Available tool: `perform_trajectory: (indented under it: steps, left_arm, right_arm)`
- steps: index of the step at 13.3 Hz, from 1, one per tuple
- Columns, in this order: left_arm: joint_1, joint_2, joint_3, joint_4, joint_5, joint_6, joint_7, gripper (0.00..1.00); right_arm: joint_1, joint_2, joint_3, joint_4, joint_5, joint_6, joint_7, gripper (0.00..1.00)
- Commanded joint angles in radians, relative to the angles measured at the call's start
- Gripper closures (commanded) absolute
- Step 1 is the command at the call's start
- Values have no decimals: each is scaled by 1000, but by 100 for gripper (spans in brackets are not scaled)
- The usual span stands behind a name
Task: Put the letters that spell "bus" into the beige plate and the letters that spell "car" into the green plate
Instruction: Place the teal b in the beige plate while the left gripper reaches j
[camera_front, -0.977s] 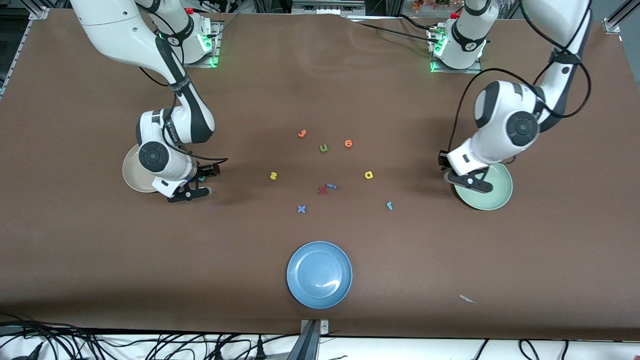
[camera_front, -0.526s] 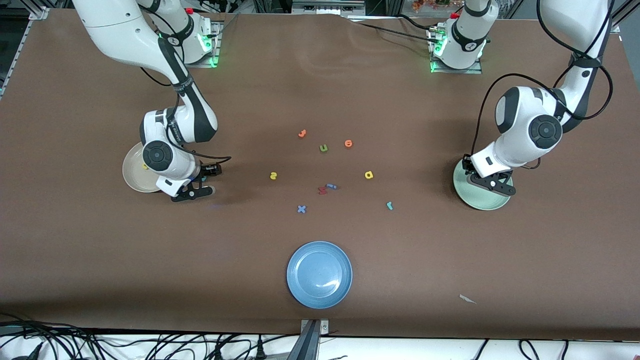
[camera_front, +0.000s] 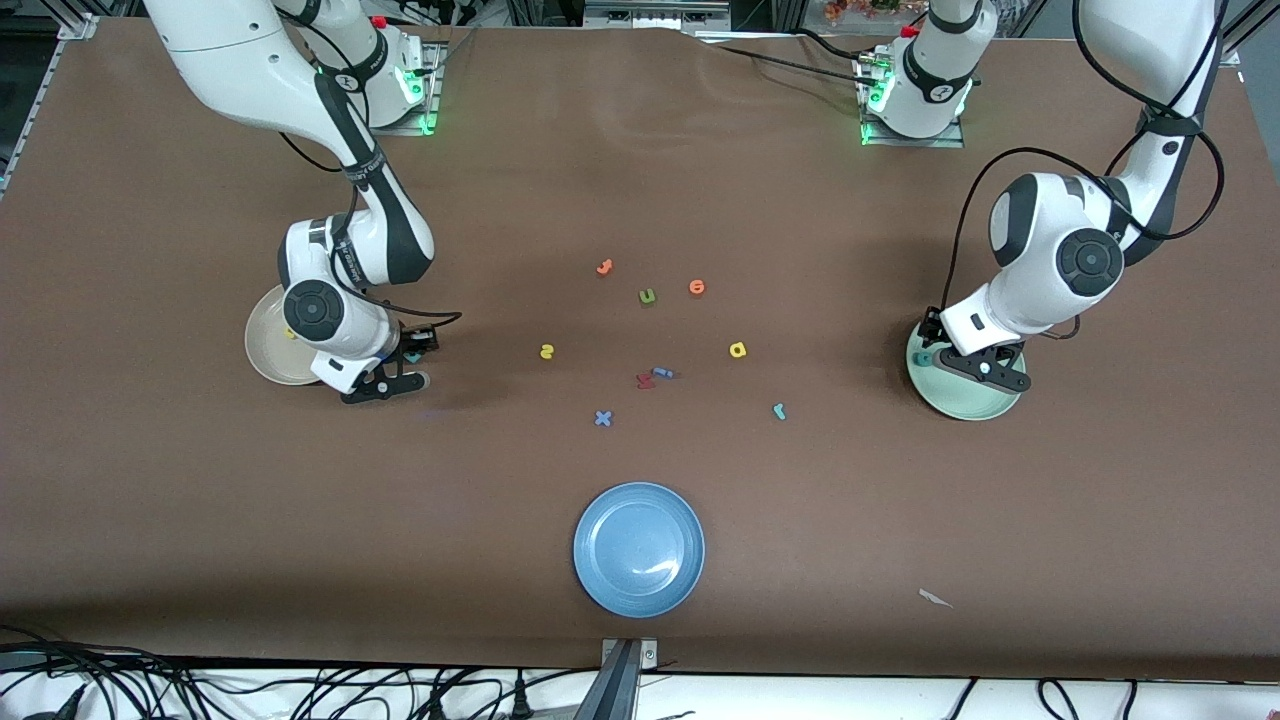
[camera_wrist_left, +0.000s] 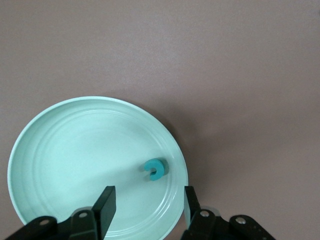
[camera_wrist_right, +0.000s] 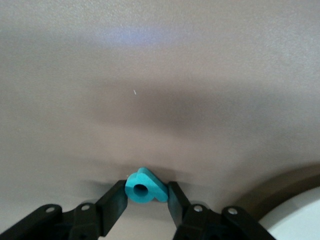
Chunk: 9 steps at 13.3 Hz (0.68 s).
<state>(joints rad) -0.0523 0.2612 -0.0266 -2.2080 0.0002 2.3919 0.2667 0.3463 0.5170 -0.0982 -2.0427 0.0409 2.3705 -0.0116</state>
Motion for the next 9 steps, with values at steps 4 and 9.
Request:
perform_trajectory:
  steps: [4, 9]
  left_arm:
    - [-112, 102, -33, 132, -290, 27, -4, 27]
    - [-234, 219, -24, 255, -292, 104, -93, 27]
  right_arm:
    - [-3, -3, 5, -10, 10, 18, -16, 64]
    - [-3, -32, 2, 38, 10, -51, -16, 64]
